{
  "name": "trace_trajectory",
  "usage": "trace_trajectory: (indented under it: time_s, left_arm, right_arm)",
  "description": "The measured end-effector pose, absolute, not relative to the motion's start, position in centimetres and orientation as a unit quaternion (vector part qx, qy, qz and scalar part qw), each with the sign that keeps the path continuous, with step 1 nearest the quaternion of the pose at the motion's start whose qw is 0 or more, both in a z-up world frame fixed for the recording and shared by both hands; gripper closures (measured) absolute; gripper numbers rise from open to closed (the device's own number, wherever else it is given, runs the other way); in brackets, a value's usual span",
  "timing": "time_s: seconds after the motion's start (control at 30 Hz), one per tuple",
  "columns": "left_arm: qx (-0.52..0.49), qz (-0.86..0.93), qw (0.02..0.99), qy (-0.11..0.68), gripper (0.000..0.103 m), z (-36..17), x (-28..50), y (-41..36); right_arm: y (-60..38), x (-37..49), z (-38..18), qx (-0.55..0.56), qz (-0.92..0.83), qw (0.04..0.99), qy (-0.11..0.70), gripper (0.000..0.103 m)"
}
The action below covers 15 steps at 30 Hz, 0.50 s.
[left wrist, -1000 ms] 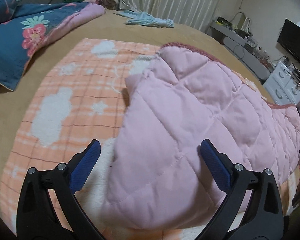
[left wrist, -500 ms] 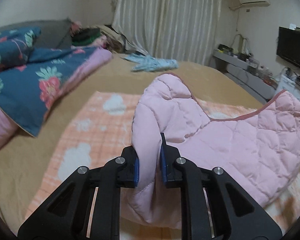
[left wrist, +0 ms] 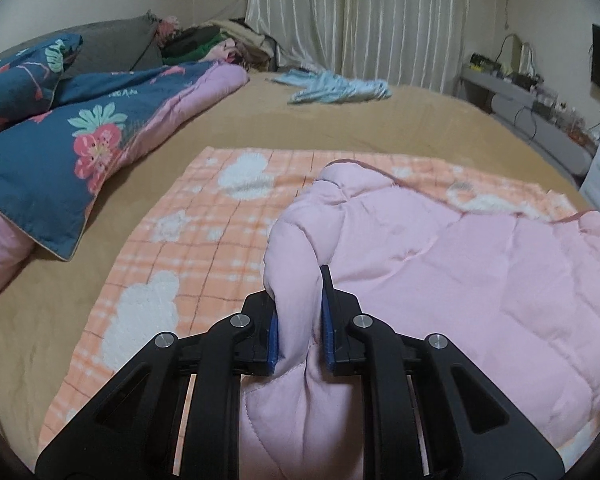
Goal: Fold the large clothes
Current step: 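Close both tools on the folded edge of the jacket, then fold the gripped edge over and open both tools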
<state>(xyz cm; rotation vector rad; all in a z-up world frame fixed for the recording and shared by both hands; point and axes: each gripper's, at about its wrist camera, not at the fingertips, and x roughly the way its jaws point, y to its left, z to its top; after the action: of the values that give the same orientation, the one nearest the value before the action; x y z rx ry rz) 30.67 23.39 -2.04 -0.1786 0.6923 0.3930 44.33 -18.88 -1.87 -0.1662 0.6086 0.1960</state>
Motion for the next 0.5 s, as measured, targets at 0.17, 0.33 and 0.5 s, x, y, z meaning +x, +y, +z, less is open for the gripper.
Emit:
trace_trajectory:
  time_s: [0.17, 0.33, 0.5]
  left_arm:
    - [-0.082, 0.198, 0.909, 0.359, 0.093, -3.8, 31.7, 23.3]
    - [-0.075, 0.203, 0.904, 0.369, 0.092, -4.7, 32.5, 23.4]
    - [-0.073, 0.205, 0.9, 0.378, 0.092, -5.1, 33.2, 23.3]
  right_arm:
    - [-18.5, 45.6, -4.3, -0.082, 0.09, 0.936, 0.331, 0.083]
    - [-18.5, 46.5, -5.8, -0.078, 0.085, 0.93, 0.349, 0.082]
    - [-18.4, 47.3, -6.5, -0.076, 0.082, 0.923, 0.369, 0.081]
